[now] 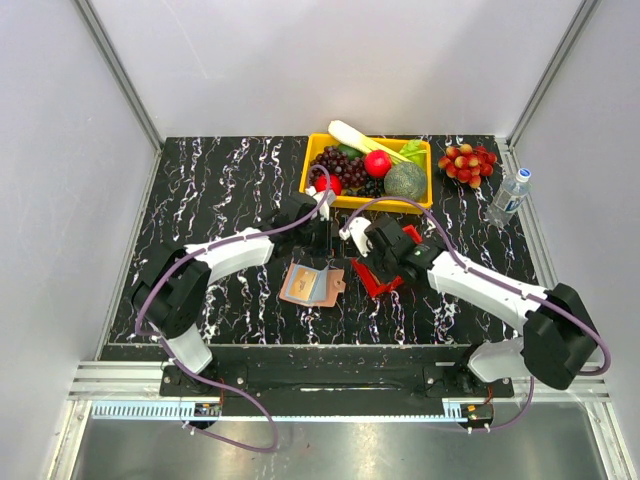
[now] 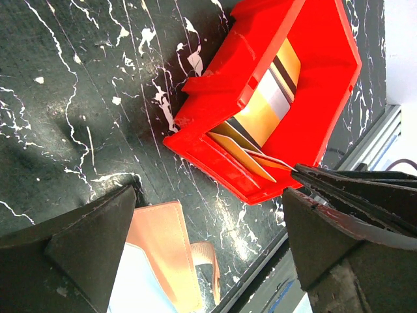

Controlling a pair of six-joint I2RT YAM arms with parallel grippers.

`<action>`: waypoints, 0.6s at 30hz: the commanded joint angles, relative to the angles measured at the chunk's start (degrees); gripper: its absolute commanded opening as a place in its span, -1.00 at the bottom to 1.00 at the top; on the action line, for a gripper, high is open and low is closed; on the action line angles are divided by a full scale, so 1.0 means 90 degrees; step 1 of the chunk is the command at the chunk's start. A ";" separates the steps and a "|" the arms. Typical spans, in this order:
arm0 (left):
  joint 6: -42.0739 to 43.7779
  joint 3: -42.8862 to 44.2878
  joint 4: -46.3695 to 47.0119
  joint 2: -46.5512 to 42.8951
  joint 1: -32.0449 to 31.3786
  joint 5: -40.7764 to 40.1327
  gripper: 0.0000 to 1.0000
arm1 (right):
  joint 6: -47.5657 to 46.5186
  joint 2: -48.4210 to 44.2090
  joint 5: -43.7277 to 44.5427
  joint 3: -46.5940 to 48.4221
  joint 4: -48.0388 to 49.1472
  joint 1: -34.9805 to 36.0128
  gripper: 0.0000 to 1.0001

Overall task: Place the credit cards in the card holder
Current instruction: Pick up the credit card from the storage box.

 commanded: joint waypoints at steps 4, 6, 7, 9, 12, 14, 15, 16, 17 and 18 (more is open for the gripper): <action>0.0010 -0.0054 0.0288 -0.0300 -0.0018 0.0002 0.98 | -0.0359 -0.0167 -0.0080 -0.0141 0.0602 0.0032 -1.00; 0.0010 -0.0112 0.0297 -0.0369 -0.0018 -0.0085 0.98 | -0.0378 -0.0313 -0.0245 -0.0218 0.0699 0.0032 -1.00; 0.0010 -0.0142 0.0297 -0.0408 -0.0018 -0.0115 0.98 | -0.0397 -0.0391 -0.0333 -0.0267 0.0777 0.0032 -1.00; -0.0019 -0.0249 0.0307 -0.0525 -0.0009 -0.0270 0.98 | -0.0466 -0.0538 -0.0587 -0.0346 0.0816 0.0032 -1.00; -0.0146 -0.0454 0.0502 -0.0701 0.0011 -0.0495 0.98 | -0.0515 -0.0743 -0.0889 -0.0492 0.0855 0.0032 -1.00; -0.0214 -0.0552 0.0531 -0.0798 0.0040 -0.0603 0.98 | -0.0534 -0.0928 -0.0949 -0.0629 0.0982 0.0022 -1.00; -0.0244 -0.0601 0.0561 -0.0818 0.0060 -0.0652 0.98 | -0.0525 -0.1016 -0.0978 -0.0687 0.1050 0.0032 -1.00; -0.0263 -0.0630 0.0590 -0.0837 0.0079 -0.0642 0.98 | -0.0505 -0.1133 -0.0988 -0.0755 0.1167 0.0032 -1.00; -0.0263 -0.0640 0.0590 -0.0838 0.0099 -0.0613 0.98 | -0.0495 -0.1211 -0.0979 -0.0804 0.1303 0.0032 -1.00; -0.0273 -0.0640 0.0590 -0.0828 0.0099 -0.0603 0.98 | -0.0476 -0.1270 -0.0969 -0.0853 0.1363 0.0032 -1.00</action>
